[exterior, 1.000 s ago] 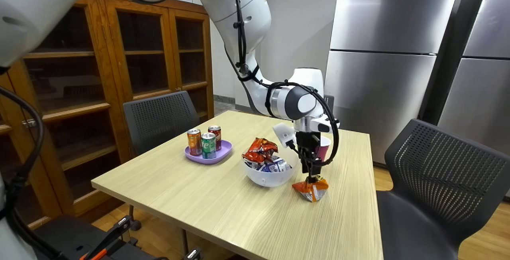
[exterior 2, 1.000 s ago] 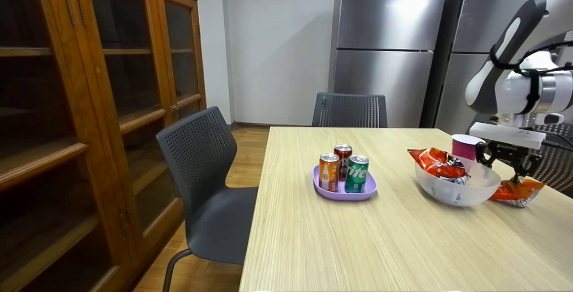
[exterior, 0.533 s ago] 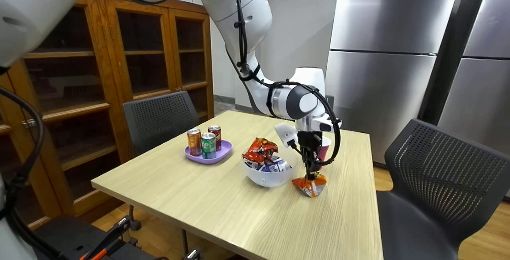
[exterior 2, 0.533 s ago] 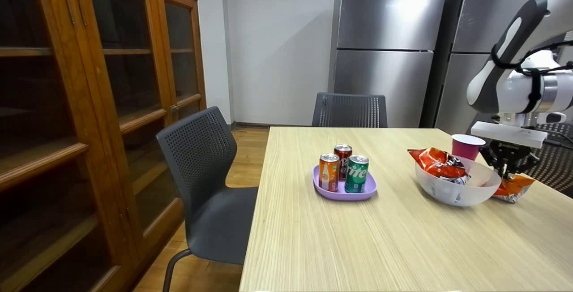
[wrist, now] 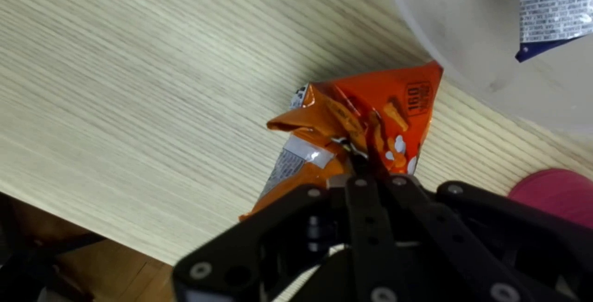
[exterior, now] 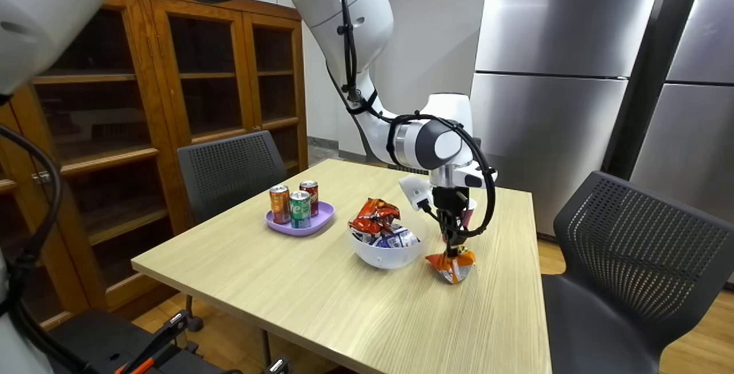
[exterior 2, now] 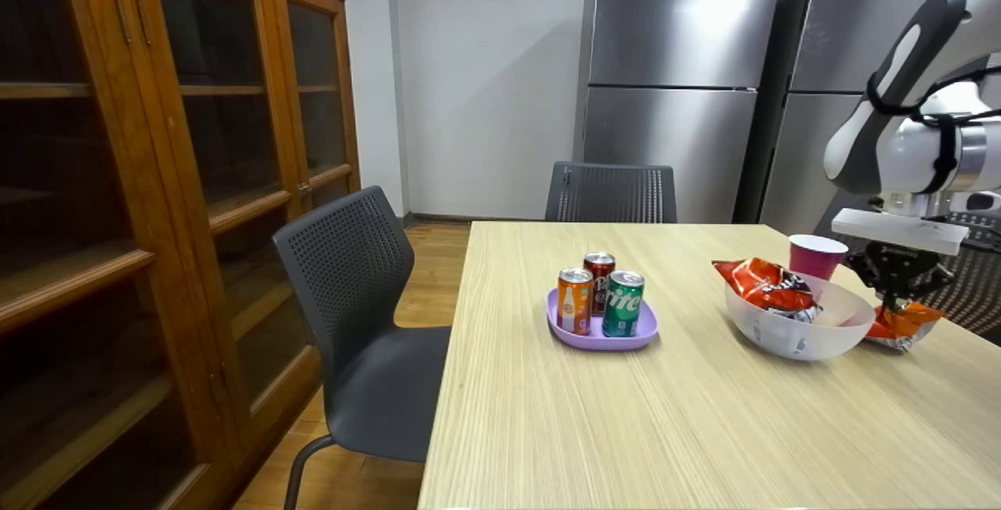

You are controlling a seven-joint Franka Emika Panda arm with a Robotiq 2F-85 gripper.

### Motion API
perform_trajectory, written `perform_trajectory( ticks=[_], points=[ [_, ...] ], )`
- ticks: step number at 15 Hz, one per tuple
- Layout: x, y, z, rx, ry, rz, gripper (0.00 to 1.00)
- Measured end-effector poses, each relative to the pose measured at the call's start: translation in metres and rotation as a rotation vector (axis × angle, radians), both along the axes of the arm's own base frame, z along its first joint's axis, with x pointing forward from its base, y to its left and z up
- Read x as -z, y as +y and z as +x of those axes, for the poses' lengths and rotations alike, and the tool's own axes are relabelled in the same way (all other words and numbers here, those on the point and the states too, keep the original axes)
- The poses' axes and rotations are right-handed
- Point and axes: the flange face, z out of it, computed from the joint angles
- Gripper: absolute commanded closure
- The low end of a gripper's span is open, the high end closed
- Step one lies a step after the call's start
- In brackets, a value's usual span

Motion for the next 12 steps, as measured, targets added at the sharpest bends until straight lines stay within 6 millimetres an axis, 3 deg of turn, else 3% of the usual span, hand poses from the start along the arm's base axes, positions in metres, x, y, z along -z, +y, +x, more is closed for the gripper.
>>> perform_trajectory(
  ticks=[6,12],
  points=[
    [-0.035,-0.004,-0.018,0.022,-0.035,-0.003,1.0],
    [-0.081,0.016,-0.036,0.007,-0.107,-0.003,1.0]
  ],
)
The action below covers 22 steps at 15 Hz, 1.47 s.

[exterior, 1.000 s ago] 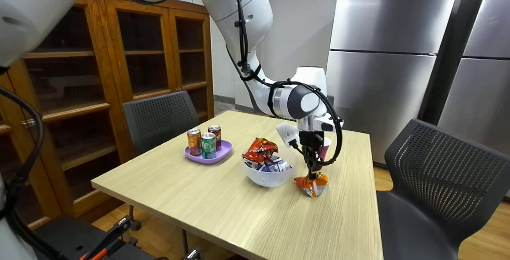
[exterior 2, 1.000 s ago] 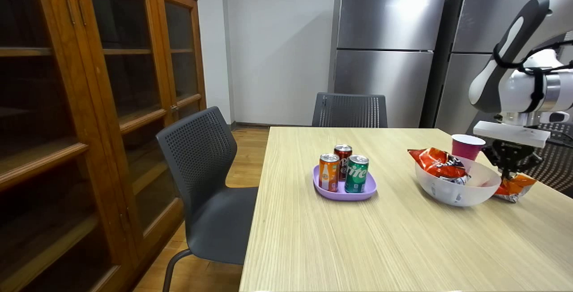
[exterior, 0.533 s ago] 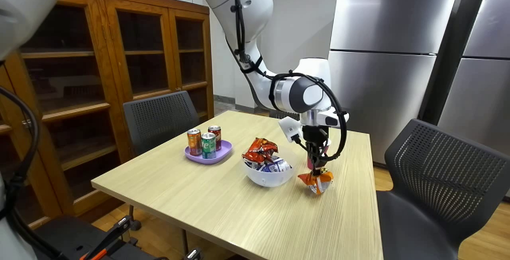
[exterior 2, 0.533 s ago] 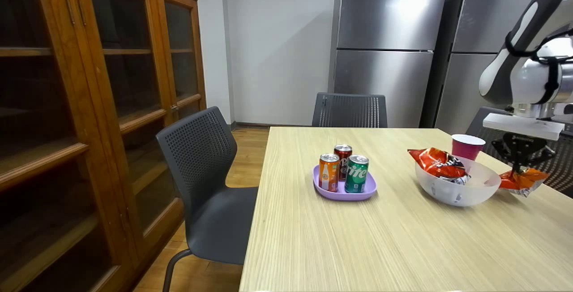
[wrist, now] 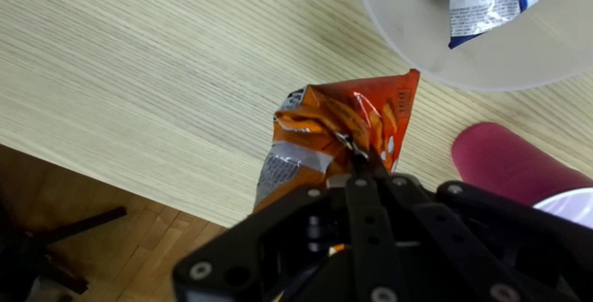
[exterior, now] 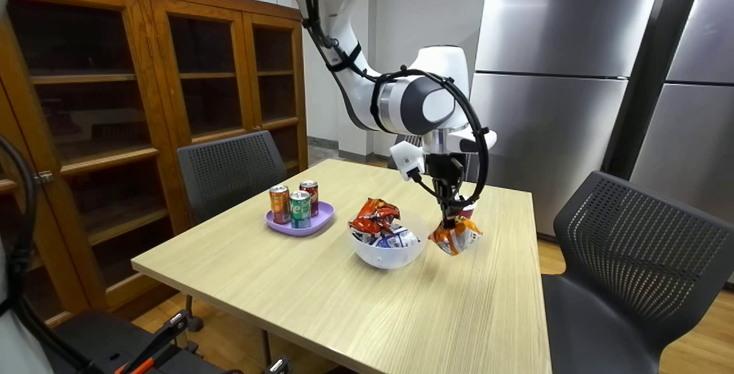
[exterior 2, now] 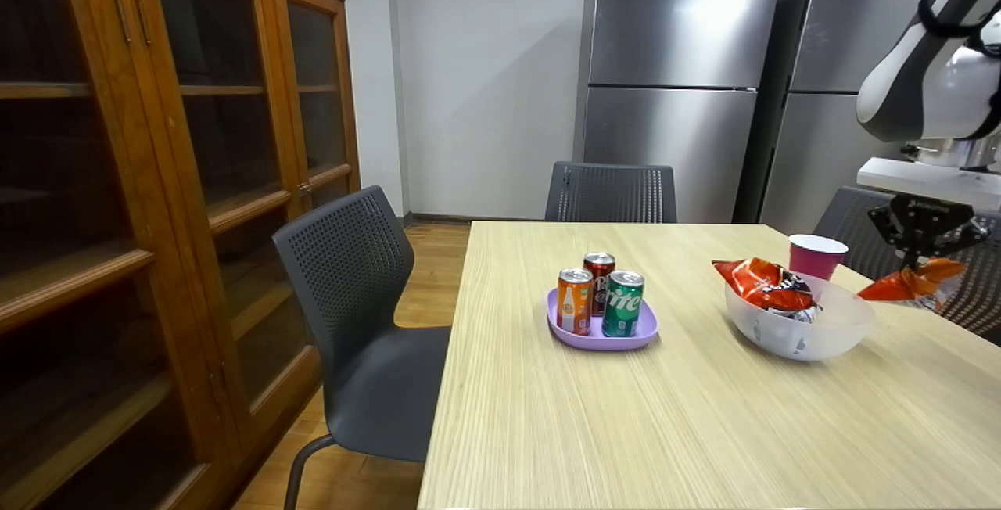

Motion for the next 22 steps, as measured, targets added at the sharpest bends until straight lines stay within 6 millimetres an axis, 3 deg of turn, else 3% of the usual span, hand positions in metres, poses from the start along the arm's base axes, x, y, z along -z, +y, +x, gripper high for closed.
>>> perform_trajectory(
  ticks=[7,11,22],
  points=[
    [-0.031,0.052,-0.005,-0.067,-0.05,-0.014,1.0],
    [-0.041,0.069,-0.007,-0.082,-0.065,-0.019,1.0],
    [-0.023,0.118,-0.012,-0.182,-0.021,0.004,1.0]
  ],
)
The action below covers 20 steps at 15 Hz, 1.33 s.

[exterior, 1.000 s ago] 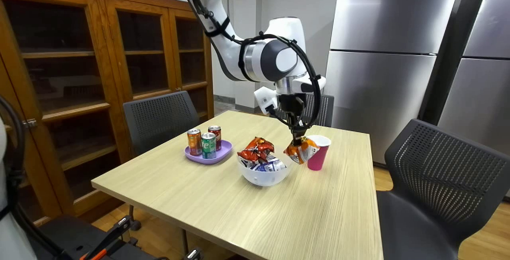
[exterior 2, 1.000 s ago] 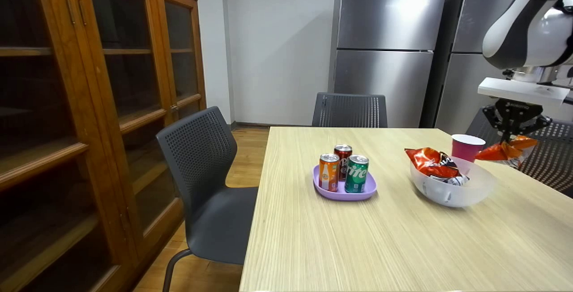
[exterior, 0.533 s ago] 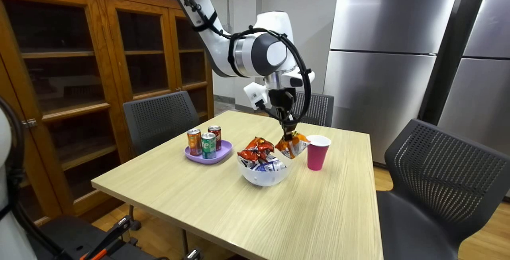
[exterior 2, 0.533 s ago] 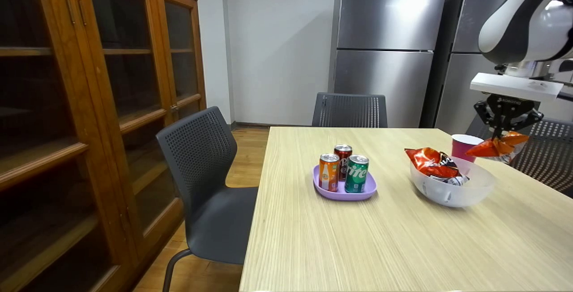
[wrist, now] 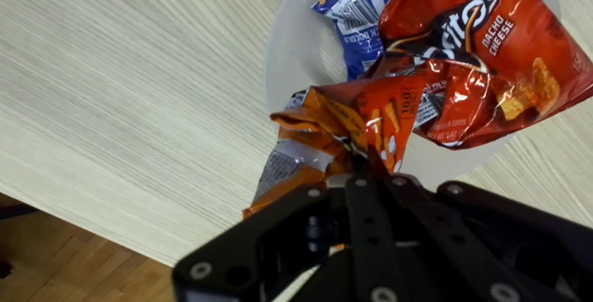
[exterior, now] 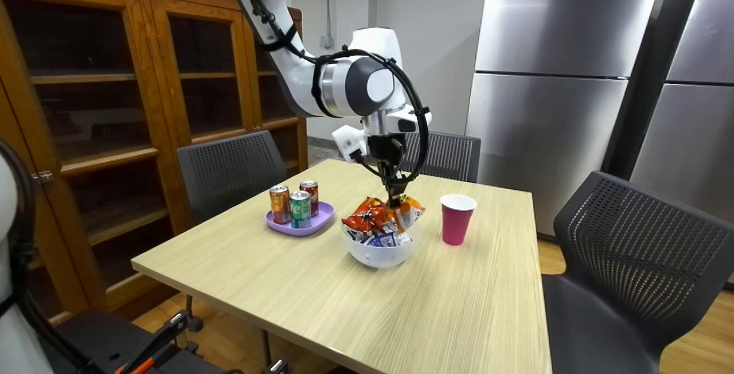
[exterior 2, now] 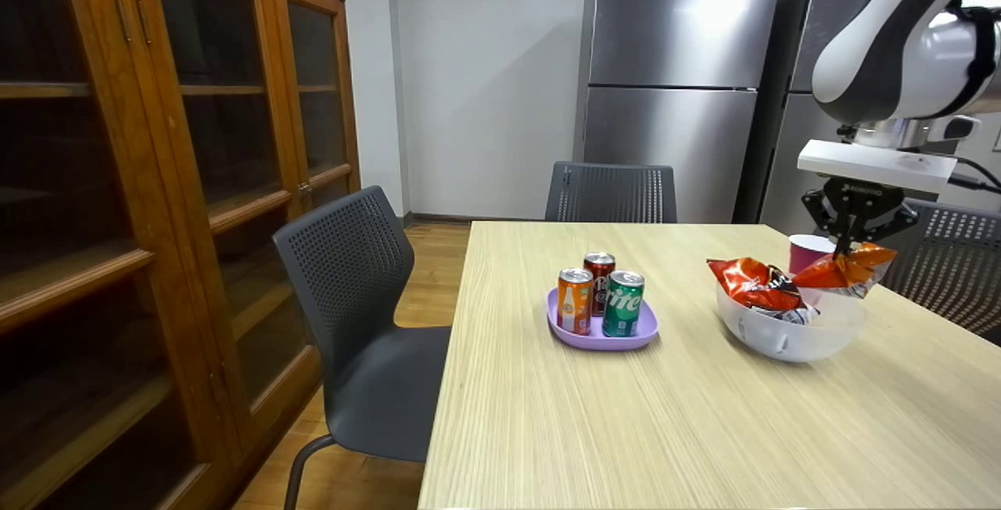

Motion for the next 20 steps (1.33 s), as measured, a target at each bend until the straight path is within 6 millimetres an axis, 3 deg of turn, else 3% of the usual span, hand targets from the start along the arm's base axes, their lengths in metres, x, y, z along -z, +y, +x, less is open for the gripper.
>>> perform_trajectory(
  ticks=[5,13,19,20],
  points=[
    [0.016,0.012,0.0,-0.022,0.029,0.006,1.0],
    [0.049,0.013,-0.003,-0.027,0.089,0.003,1.0],
    [0.057,0.012,-0.001,-0.027,0.101,-0.001,1.0],
    [0.056,0.011,-0.001,-0.027,0.1,-0.001,0.86]
  ],
)
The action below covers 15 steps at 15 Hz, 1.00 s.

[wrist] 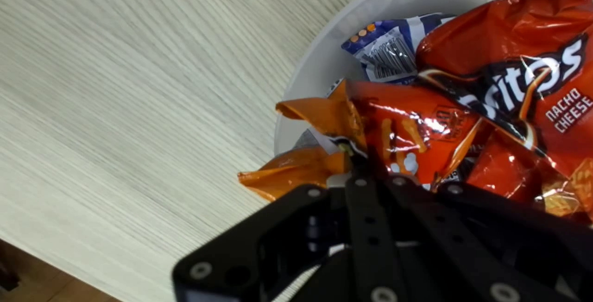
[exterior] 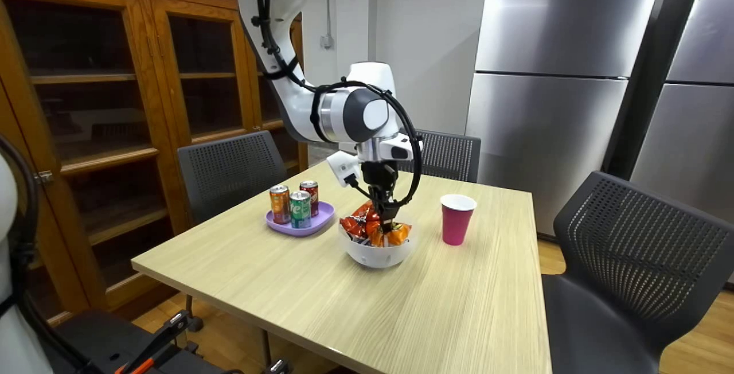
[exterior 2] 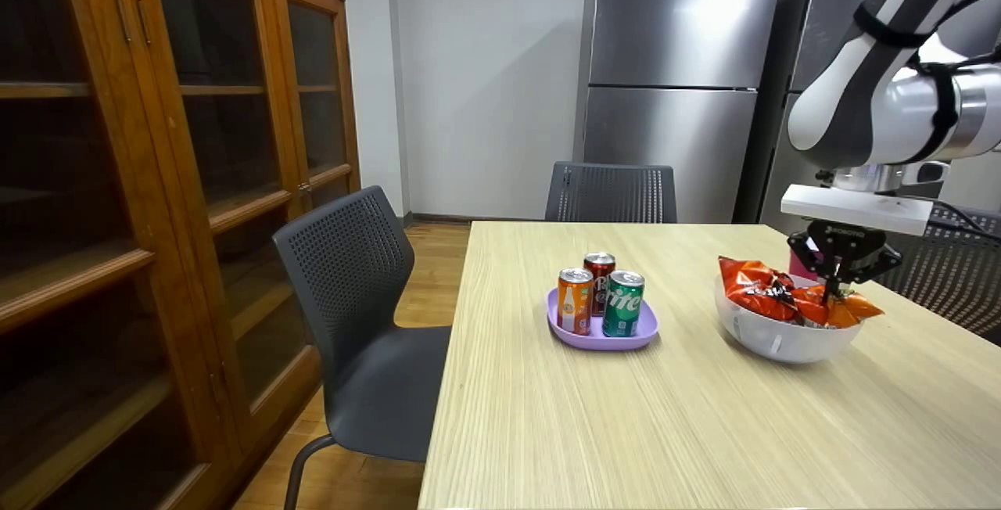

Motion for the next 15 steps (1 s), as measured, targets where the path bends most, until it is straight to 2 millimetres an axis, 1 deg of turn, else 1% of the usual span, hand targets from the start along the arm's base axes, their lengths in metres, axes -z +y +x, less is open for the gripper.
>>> perform_trajectory(
  ticks=[1,4,7,11,15],
  points=[
    [0.0,0.0,0.0,0.001,-0.001,0.0,0.73],
    [-0.001,-0.002,0.001,0.001,-0.003,-0.002,0.53],
    [-0.004,-0.004,0.001,0.003,-0.007,-0.003,0.3],
    [-0.017,-0.008,0.002,0.008,-0.031,-0.005,0.0],
    [-0.037,-0.01,0.002,0.005,-0.064,-0.003,0.0]
  ],
)
